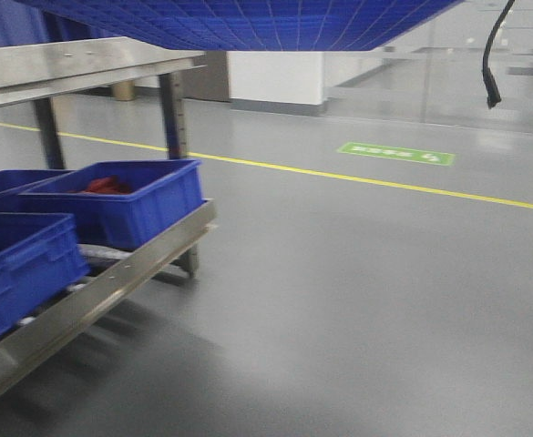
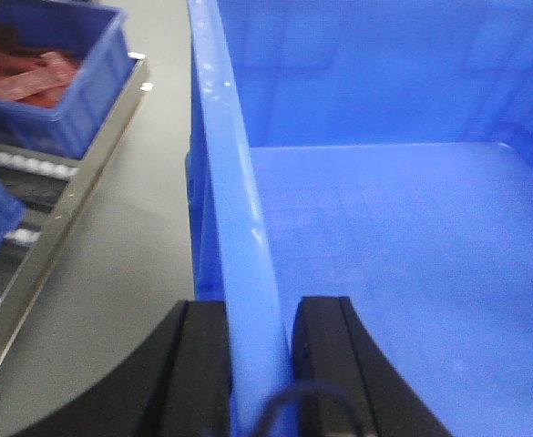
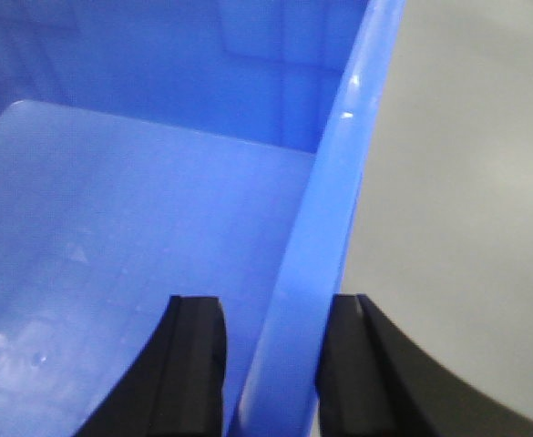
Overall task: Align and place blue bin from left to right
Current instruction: 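Drive up to the other rack of blue bins holding the bin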
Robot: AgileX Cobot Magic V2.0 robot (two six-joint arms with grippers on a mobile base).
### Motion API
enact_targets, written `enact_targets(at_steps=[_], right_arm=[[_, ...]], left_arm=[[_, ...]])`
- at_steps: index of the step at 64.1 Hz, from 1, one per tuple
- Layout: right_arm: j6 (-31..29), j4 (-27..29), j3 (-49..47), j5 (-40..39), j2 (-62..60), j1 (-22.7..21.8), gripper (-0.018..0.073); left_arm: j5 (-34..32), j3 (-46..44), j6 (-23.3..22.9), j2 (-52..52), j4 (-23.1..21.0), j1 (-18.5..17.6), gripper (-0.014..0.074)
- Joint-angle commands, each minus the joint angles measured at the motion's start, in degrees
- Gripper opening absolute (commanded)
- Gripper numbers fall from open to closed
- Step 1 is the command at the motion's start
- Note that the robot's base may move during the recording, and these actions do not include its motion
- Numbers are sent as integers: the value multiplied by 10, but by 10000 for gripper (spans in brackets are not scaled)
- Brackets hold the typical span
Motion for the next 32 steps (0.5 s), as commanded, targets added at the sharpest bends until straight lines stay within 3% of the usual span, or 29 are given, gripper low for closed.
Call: enact_targets(at_steps=[1, 32], right_arm=[[9, 32, -8, -66, -7, 6, -70], [9, 32, -8, -66, -7, 6, -70]], left_arm=[[-38, -11, 12, -23, -83, -15, -111], [-38, -11, 12, -23, -83, -15, -111]])
